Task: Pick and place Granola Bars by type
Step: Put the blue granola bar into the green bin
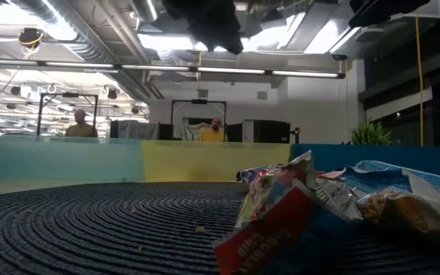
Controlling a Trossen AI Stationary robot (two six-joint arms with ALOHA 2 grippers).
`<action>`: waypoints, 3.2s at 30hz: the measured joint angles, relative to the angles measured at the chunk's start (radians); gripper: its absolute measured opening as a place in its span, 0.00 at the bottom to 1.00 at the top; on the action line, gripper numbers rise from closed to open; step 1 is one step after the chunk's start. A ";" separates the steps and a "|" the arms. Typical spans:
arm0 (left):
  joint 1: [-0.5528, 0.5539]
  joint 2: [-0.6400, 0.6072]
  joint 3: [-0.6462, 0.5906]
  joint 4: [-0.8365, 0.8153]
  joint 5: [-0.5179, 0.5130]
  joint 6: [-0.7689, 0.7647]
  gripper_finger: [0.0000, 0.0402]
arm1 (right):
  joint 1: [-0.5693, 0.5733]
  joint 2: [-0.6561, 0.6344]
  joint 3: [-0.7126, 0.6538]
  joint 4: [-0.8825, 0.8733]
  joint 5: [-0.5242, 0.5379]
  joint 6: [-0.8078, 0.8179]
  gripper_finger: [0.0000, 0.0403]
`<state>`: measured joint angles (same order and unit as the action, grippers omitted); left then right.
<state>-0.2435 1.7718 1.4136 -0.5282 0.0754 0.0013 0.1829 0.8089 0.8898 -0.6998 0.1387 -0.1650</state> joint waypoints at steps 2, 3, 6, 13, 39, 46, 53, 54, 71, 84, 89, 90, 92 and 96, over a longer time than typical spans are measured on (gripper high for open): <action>0.014 0.000 0.037 -0.042 0.001 0.069 0.24 | 0.000 0.000 0.000 0.000 0.000 -0.001 0.30; 0.021 0.000 0.049 -0.051 0.008 0.103 0.25 | 0.000 0.000 0.000 0.000 0.000 0.000 0.30; 0.033 -0.001 0.058 -0.050 0.029 0.222 0.30 | 0.000 0.000 0.000 0.001 0.011 0.017 0.30; 0.056 0.037 0.059 -0.060 0.005 0.606 0.48 | 0.000 0.000 0.000 0.019 0.052 0.083 0.30; 0.091 0.289 0.057 0.073 -0.002 0.853 0.57 | 0.000 0.001 0.000 0.019 0.104 0.154 0.30; 0.090 0.314 0.055 0.072 0.000 0.809 0.52 | 0.000 0.000 0.000 0.016 0.104 0.131 0.30; 0.091 0.316 0.057 0.081 -0.002 0.727 0.42 | 0.000 0.000 0.000 0.013 0.099 0.116 0.30; 0.091 0.316 0.057 0.081 -0.002 0.719 0.40 | 0.000 0.000 0.000 0.013 0.097 0.111 0.30; 0.088 0.304 0.057 0.058 0.001 0.570 0.01 | 0.000 0.000 0.000 0.014 0.096 0.057 0.30; 0.088 0.076 0.267 -0.063 -0.061 0.264 0.00 | 0.000 0.000 0.000 0.000 0.095 0.053 0.30; 0.088 -0.064 0.269 0.113 -0.048 0.131 0.00 | 0.000 0.000 0.000 -0.009 0.095 0.042 0.30; 0.088 -0.090 0.269 0.157 -0.031 0.115 0.00 | 0.000 0.000 0.000 -0.009 0.095 0.034 0.30; 0.089 -0.138 0.267 0.258 0.026 0.103 0.00 | 0.000 0.000 0.000 -0.008 0.095 0.023 0.30; 0.077 -0.214 0.243 0.495 0.142 0.095 0.00 | 0.000 0.000 0.000 0.000 0.095 -0.006 0.30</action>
<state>-0.1661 1.5575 1.6570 -0.0332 0.2178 0.0959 0.1829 0.8093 0.8894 -0.7000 0.2333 -0.1705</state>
